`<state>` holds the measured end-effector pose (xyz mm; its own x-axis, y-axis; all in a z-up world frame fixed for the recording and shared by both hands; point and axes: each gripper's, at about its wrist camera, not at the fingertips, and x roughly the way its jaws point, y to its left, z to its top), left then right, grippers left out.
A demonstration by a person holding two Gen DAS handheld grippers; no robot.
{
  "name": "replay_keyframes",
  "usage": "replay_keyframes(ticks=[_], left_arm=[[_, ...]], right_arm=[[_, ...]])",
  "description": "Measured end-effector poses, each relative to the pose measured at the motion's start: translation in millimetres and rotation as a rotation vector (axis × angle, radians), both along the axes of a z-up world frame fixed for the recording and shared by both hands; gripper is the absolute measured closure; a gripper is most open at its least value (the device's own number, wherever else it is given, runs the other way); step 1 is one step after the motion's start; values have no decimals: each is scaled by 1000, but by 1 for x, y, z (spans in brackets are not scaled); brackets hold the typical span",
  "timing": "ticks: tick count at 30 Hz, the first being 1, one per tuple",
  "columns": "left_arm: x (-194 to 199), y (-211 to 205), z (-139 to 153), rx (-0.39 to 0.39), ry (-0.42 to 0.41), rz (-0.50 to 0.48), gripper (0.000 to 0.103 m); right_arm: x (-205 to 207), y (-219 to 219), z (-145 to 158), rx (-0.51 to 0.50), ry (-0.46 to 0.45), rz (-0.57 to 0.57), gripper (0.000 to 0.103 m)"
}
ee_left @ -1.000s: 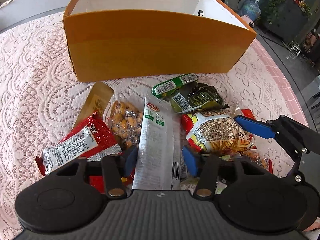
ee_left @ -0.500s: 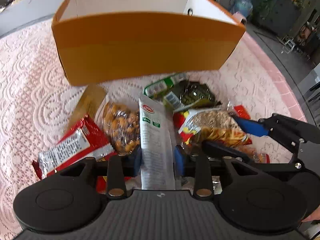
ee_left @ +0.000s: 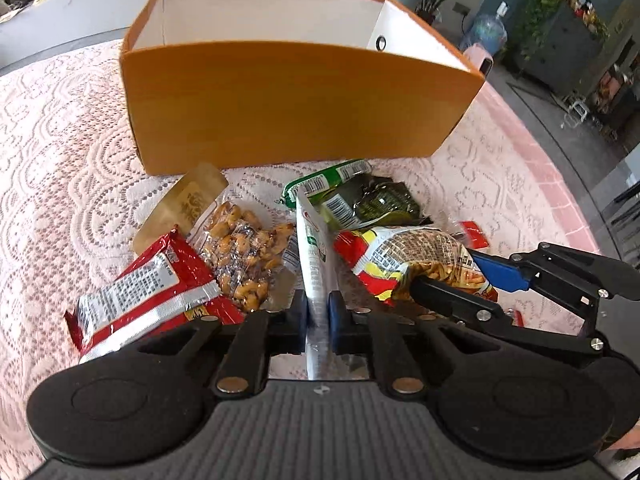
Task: Organize snacks
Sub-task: 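Carry both packets over the orange box and open both tools to drop them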
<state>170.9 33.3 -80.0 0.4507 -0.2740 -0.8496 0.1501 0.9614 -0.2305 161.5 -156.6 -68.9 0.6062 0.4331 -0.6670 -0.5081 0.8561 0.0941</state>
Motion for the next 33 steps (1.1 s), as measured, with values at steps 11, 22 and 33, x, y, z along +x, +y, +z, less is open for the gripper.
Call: replay_keyframes(ticks=[11, 22, 33], left_arm=[[-42, 5, 55, -23, -175, 67, 94], [-20, 3, 131, 51, -373, 79, 94], [65, 0, 132, 114, -359, 105, 94]], right_arm=[[-28, -5, 49, 17, -102, 29, 74], [-7, -13, 120, 50, -244, 25, 74], [109, 13, 126, -31, -217, -15, 74]])
